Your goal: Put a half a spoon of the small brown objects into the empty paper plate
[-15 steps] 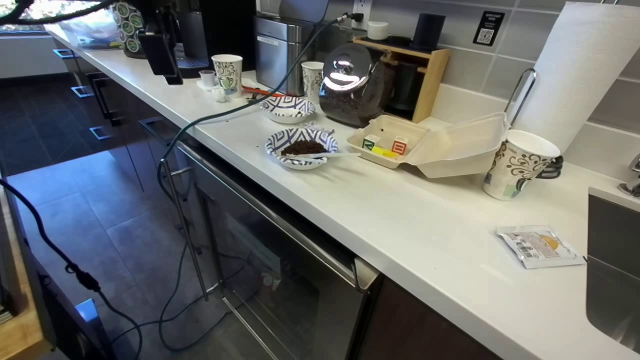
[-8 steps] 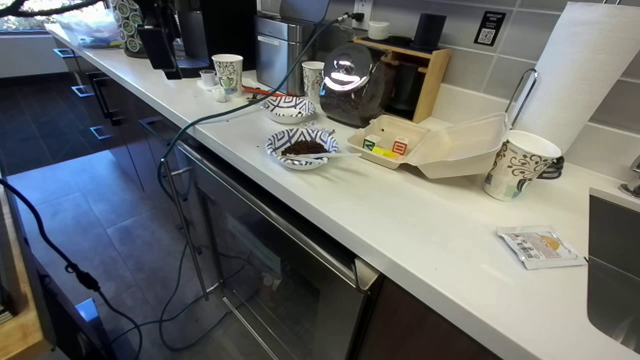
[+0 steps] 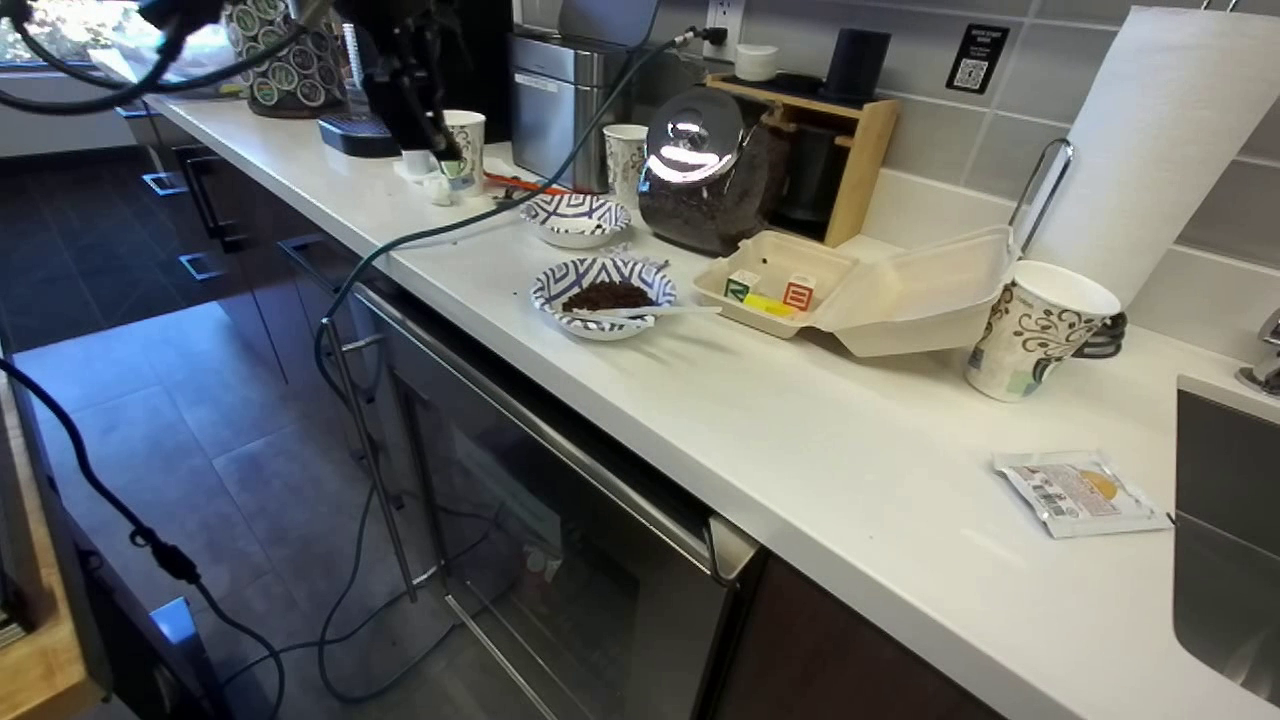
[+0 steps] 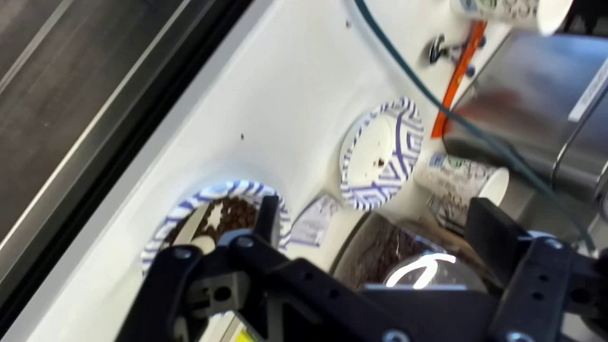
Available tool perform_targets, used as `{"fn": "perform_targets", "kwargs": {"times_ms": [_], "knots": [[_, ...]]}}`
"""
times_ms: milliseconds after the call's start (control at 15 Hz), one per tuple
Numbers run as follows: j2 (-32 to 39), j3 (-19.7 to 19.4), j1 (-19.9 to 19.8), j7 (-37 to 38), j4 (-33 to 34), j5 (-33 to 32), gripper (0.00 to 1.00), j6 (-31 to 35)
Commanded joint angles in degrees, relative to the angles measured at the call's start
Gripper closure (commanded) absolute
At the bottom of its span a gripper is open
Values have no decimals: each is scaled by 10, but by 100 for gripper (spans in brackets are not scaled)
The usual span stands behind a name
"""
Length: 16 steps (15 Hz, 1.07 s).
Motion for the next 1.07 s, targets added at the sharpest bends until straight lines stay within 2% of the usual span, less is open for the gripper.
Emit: {"fn": "perform_targets", "kwargs": {"times_ms": [0, 200, 333, 400, 533, 733, 800, 933, 1000], "knots": [[127, 0, -14, -64, 92, 133, 0, 66], [227, 24, -51, -111, 175, 186, 0, 95], [290, 43, -78, -90, 223, 160, 0, 140], [208, 56, -83, -90, 161, 153, 0, 119], [261, 69, -100, -88, 200, 148, 0, 139], [286, 74, -105, -86, 219, 145, 0, 141], [294, 82, -117, -101, 232, 157, 0, 130], [321, 103, -171, -174, 287, 181, 0, 13], [336, 89, -174, -197, 308, 190, 0, -34]]}}
